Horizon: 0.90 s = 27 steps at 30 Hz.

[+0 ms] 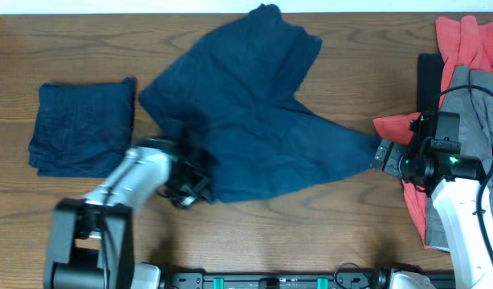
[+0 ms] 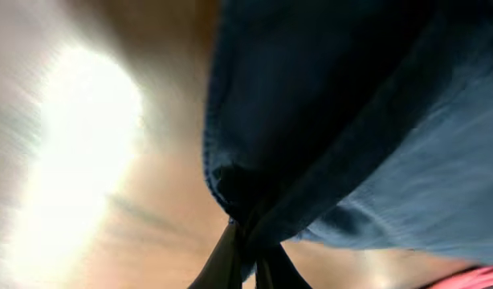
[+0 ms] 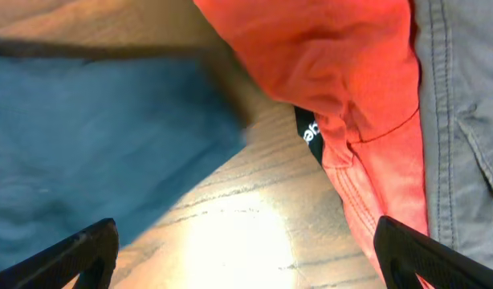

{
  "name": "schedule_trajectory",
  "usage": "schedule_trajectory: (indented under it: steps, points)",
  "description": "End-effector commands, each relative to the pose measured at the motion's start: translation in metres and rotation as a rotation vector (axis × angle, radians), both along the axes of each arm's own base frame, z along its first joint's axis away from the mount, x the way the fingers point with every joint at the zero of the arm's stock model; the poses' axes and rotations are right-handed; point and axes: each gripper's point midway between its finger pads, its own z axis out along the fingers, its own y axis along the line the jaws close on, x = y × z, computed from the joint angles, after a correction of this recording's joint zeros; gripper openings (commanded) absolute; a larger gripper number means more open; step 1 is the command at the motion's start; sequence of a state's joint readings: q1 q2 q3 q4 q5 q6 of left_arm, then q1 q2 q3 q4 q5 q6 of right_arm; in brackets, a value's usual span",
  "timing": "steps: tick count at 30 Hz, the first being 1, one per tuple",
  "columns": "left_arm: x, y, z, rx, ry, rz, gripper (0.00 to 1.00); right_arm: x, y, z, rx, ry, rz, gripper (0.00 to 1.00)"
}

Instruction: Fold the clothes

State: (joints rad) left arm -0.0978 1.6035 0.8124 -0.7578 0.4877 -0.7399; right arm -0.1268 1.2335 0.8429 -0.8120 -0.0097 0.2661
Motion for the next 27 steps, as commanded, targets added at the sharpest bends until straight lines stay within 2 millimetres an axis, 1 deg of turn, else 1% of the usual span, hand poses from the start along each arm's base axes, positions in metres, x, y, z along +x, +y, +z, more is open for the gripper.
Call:
schedule_trajectory:
  steps: [1, 3, 4, 6, 7, 8, 9, 10, 12, 15, 17, 20, 22, 24, 27]
  points:
    - [0.028, 0.04, 0.009, 0.027, -0.127, -0.04, 0.06, 0.002, 0.007, 0.003, 0.039, -0.007, 0.025, 0.99]
    - [0.031, 0.051, 0.014, 0.011, -0.132, -0.011, 0.07, 0.001, 0.011, 0.003, 0.06, -0.006, 0.033, 0.99]
    - [0.03, 0.052, 0.017, -0.011, -0.123, -0.001, 0.15, 0.002, 0.014, 0.003, 0.078, -0.008, 0.039, 0.99]
    - [0.022, 0.046, 0.021, -0.071, -0.098, -0.004, 0.53, 0.002, 0.021, 0.003, 0.119, -0.012, 0.054, 0.99]
    - [0.015, 0.042, 0.023, -0.086, -0.073, -0.01, 0.67, 0.003, 0.024, 0.004, 0.138, -0.014, 0.055, 0.99]
    - [0.009, 0.04, 0.024, -0.089, -0.045, -0.016, 0.79, 0.003, 0.027, 0.004, 0.158, -0.014, 0.05, 0.99]
    - [0.002, 0.037, 0.024, -0.092, -0.017, -0.023, 0.83, 0.003, 0.03, 0.004, 0.179, -0.012, 0.043, 0.99]
    - [-0.006, 0.034, 0.025, -0.095, 0.014, -0.032, 0.84, 0.003, 0.034, 0.003, 0.205, -0.008, 0.031, 0.99]
    - [-0.012, 0.032, 0.024, -0.088, 0.046, -0.023, 0.86, 0.001, 0.037, -0.001, 0.241, 0.013, -0.01, 0.99]
    - [-0.018, 0.031, 0.018, -0.062, 0.102, 0.046, 0.86, -0.007, 0.038, -0.014, 0.282, 0.062, -0.124, 0.99]
    - [-0.017, 0.029, 0.012, -0.055, 0.096, 0.067, 0.85, -0.01, 0.038, -0.026, 0.308, 0.084, -0.199, 0.99]
    - [-0.008, 0.026, -0.001, -0.048, 0.043, 0.085, 0.83, -0.009, 0.038, -0.047, 0.339, 0.073, -0.283, 0.99]
    - [-0.001, 0.029, -0.01, -0.021, 0.002, 0.096, 0.79, -0.007, 0.039, -0.058, 0.359, 0.055, -0.319, 0.99]
    - [0.001, 0.035, -0.018, 0.03, -0.011, 0.119, 0.75, -0.007, 0.042, -0.068, 0.379, 0.038, -0.337, 0.99]
    - [0.004, 0.034, -0.022, 0.038, -0.033, 0.115, 0.69, -0.009, 0.044, -0.076, 0.386, 0.025, -0.346, 0.98]
